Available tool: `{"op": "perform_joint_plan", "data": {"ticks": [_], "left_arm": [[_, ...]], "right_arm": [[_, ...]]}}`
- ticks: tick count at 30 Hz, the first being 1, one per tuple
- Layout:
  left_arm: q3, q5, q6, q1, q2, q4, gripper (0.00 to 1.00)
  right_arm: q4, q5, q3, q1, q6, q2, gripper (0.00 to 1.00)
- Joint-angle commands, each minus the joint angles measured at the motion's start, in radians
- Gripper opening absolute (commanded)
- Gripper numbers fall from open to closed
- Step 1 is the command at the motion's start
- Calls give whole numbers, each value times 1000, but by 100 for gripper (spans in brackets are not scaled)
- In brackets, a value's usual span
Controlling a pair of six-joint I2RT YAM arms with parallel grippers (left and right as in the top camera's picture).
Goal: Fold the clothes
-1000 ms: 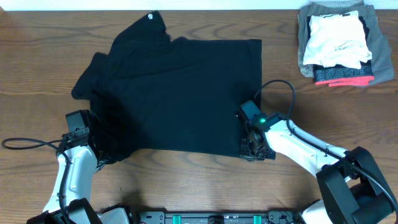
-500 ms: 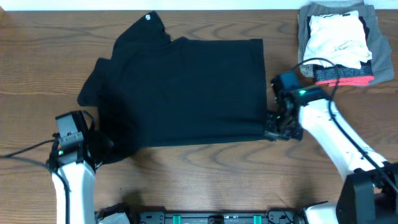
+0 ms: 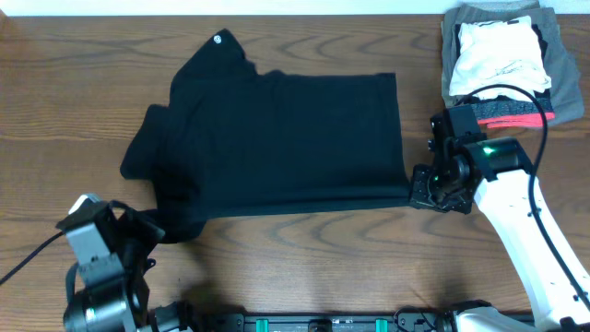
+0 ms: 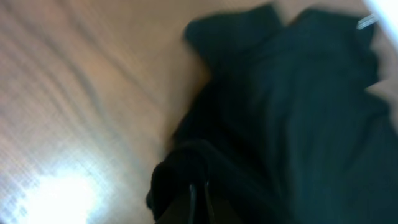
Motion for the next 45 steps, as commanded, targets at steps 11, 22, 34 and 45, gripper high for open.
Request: {"op": "perform_joint_plan", "data": {"ticks": [11,22,34,45], "left_arm": [[29,58,60,-5,24,159,6],[29,120,68,-30,353,375,6],[29,38,81,-196,617,635,6],[29,-50,81,-219,716,765,6]], "right_arm": [[213,90,16,-14,-20,16,1],[324,100,16,-14,-23,151,1],[488,127,16,-14,-38,251,3],[605,130,16,-14,-41,361,3]]}}
